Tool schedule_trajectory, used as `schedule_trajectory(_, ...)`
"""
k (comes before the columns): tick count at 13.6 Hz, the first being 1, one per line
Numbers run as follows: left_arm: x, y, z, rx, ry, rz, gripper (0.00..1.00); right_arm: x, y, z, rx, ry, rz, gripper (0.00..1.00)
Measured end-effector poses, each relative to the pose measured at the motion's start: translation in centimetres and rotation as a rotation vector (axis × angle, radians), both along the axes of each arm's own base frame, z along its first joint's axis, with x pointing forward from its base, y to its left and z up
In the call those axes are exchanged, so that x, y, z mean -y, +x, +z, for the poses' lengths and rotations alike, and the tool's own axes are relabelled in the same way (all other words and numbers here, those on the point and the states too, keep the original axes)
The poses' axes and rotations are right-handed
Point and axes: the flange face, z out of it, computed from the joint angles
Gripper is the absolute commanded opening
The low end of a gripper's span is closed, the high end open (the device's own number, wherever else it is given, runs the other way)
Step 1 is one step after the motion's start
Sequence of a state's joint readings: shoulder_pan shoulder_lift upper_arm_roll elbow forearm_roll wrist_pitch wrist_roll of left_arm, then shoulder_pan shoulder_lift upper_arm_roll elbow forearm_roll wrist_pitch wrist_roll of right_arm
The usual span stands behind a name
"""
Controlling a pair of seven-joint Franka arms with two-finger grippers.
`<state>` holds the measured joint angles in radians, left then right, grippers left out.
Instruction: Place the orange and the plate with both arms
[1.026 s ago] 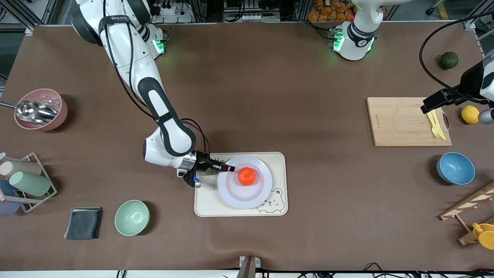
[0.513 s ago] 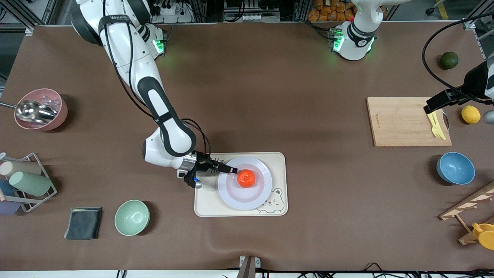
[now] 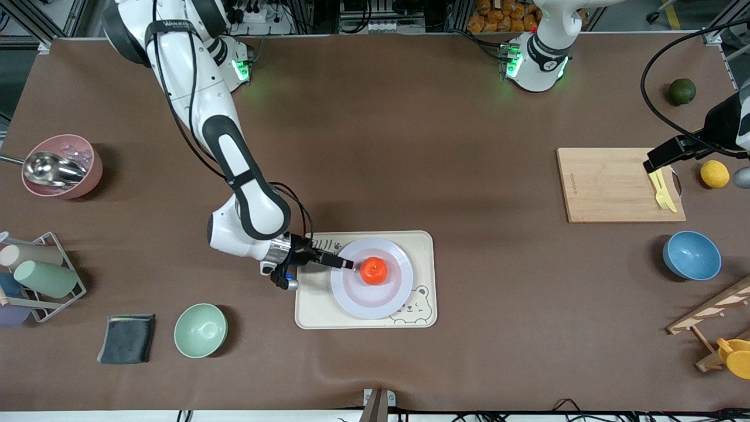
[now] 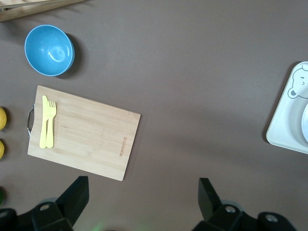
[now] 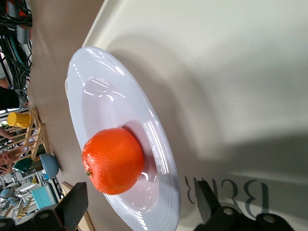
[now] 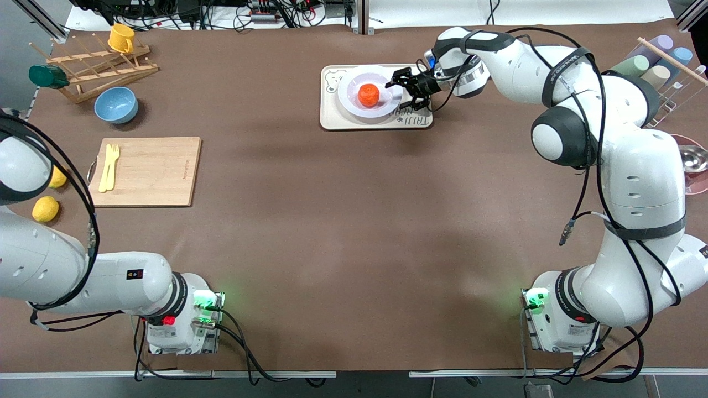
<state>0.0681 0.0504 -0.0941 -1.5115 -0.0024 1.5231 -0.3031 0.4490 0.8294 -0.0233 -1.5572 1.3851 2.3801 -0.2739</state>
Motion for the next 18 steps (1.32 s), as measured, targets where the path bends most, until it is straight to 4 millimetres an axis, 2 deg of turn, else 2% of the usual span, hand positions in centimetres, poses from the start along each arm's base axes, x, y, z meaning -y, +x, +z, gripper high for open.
schedule_trajectory(3, 0.0, 0.0, 0.0, 0.000, 0.000, 0.000, 1.00, 1.2, 0.4, 2.1, 0.042, -0.047, 0.038, 1.00)
schedule_trajectory(7, 0.0, 0.0, 0.1, 0.001, 0.000, 0.000, 1.00, 5.3, 1.4, 5.8, 0.070, -0.077, 0.093, 1.00)
schedule_trajectory(10, 0.0, 0.0, 0.1, 0.002, 0.000, 0.000, 1.00, 10.2, 2.4, 9.6, 0.094, -0.119, 0.160, 1.00)
schedule_trajectory(12, 0.0, 0.0, 0.1, 0.002, 0.000, 0.000, 1.00, 14.3, 2.7, 12.3, 0.111, -0.187, 0.221, 1.00)
schedule_trajectory(16, 0.0, 0.0, 0.1, 0.001, 0.000, 0.000, 1.00, 23.2, 1.8, 17.2, 0.089, -0.302, 0.311, 1.00)
schedule_trajectory(18, 0.0, 0.0, 0.1, 0.001, 0.000, 0.000, 1.00, 25.7, 1.0, 19.6, 0.099, -0.392, 0.359, 1.00)
